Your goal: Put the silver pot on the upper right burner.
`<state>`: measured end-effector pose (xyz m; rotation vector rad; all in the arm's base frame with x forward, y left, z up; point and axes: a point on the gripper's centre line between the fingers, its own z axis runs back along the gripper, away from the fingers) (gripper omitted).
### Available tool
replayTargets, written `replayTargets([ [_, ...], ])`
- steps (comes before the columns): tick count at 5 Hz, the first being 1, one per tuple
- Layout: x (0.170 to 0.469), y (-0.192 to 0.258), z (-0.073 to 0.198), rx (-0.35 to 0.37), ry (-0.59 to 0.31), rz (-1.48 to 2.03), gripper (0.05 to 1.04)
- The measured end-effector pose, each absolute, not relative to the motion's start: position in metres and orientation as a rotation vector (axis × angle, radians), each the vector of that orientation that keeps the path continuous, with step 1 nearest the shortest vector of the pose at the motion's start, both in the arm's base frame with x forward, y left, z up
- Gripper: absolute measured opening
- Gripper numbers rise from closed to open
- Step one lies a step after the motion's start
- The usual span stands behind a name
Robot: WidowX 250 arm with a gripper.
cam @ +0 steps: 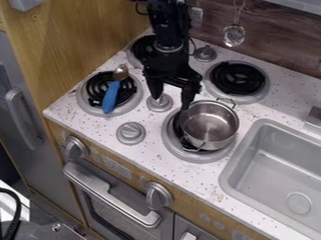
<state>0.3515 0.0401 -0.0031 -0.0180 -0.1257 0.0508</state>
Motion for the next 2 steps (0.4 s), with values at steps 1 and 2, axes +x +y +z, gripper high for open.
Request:
replayTargets([
  [1, 0.352, 0.035, -0.033, -0.024, -0.042, 0.068, 0.997],
  [2, 0.358, 0.039, -0.066, -0.005, 0.021, 0.098, 0.997],
])
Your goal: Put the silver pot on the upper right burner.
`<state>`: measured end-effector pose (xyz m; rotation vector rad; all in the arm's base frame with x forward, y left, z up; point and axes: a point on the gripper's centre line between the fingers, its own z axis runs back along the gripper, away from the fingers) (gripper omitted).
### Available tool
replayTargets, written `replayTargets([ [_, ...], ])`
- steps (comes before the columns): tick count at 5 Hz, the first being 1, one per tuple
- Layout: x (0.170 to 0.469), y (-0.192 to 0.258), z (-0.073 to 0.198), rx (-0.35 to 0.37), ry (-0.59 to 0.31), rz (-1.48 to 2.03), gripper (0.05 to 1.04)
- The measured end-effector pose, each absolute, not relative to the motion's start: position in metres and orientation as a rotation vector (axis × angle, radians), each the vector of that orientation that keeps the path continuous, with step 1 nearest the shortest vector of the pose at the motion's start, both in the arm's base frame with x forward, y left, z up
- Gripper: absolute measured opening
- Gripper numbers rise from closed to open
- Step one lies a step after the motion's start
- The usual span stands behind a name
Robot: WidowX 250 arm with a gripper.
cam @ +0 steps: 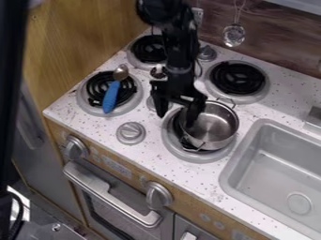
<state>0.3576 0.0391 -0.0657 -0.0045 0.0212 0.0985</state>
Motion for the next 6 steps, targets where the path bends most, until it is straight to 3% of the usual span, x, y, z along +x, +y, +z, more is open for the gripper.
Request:
replayTargets([
  [1, 0.36, 0.045, -0.069, 0.007, 0.036, 0.11, 0.968],
  [3, 0.346, 0.037, -0.067, 0.052, 0.045, 0.025, 0.381],
  [4, 0.352, 0.033, -0.064, 0.052, -0.001, 0.043, 0.169],
  [5, 0.373, 0.02, -0.058, -0.061, -0.11, 0.074, 0.085],
  [6, 0.415, 0.018, -0.033, -0.103, -0.257, 0.124, 0.071],
])
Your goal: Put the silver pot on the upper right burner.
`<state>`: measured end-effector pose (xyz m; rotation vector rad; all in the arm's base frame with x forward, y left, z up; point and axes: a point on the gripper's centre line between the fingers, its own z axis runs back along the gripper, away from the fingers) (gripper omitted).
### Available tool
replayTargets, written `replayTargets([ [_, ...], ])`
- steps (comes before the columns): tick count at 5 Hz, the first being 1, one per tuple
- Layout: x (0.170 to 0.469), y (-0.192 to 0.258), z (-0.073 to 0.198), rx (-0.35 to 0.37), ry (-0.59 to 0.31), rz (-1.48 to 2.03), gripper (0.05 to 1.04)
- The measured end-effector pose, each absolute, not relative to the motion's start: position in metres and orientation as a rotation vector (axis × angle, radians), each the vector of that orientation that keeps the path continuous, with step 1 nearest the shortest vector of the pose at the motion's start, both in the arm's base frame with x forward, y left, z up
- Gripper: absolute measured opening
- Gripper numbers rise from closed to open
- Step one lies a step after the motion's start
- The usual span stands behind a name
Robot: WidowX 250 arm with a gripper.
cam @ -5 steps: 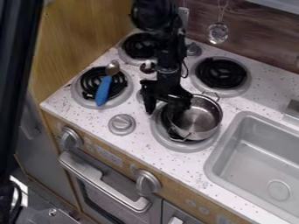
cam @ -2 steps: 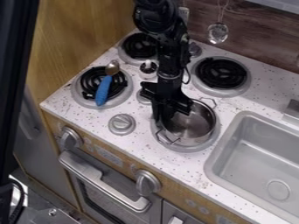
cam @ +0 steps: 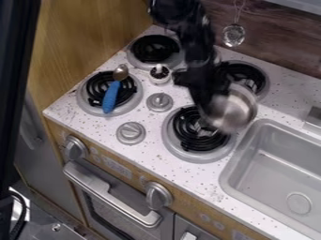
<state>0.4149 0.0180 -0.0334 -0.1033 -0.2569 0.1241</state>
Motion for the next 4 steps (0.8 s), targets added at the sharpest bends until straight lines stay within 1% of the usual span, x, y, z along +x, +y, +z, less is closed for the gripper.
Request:
replayTargets([
  [1, 0.452, 0.015, -0.029, -0.161, -0.408, 0.211, 0.071],
  [2, 0.48, 0.025, -0.028, -0.116, -0.452, 0.236, 0.071],
  [4, 0.521, 0.035, -0.043, -0.099, -0.47, 0.302, 0.071],
])
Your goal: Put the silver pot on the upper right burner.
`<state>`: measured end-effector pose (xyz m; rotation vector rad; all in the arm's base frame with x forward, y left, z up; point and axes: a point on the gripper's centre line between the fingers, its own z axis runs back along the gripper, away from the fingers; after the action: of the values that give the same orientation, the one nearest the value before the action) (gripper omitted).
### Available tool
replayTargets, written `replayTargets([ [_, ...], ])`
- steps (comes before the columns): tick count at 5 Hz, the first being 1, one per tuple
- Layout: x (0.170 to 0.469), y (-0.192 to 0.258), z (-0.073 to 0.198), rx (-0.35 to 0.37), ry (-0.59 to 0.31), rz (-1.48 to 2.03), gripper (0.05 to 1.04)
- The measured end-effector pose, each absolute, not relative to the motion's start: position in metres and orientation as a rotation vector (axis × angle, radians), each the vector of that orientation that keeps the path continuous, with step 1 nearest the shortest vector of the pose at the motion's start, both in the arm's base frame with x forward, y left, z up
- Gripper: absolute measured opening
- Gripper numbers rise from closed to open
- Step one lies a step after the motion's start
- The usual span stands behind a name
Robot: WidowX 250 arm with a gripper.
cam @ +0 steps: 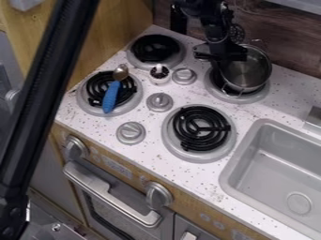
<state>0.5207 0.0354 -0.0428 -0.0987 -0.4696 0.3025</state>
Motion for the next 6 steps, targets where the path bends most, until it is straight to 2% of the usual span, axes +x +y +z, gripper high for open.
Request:
replayTargets([
  [1, 0.53, 0.042, -0.041, -0.089, -0.481, 0.308, 0.093],
  [2, 0.521, 0.047, -0.05, -0.104, -0.452, 0.349, 0.257],
  [3, 0.509, 0.047, -0.051, -0.107, -0.45, 0.364, 0.535],
  [4, 0.498, 0.043, -0.021, -0.13, -0.516, 0.345, 0.839],
  [5, 0.467, 0.041, 0.005, -0.118, -0.509, 0.314, 0.999],
  [6, 0.425, 0.055, 0.003, -0.066, -0.387, 0.294, 0.999],
])
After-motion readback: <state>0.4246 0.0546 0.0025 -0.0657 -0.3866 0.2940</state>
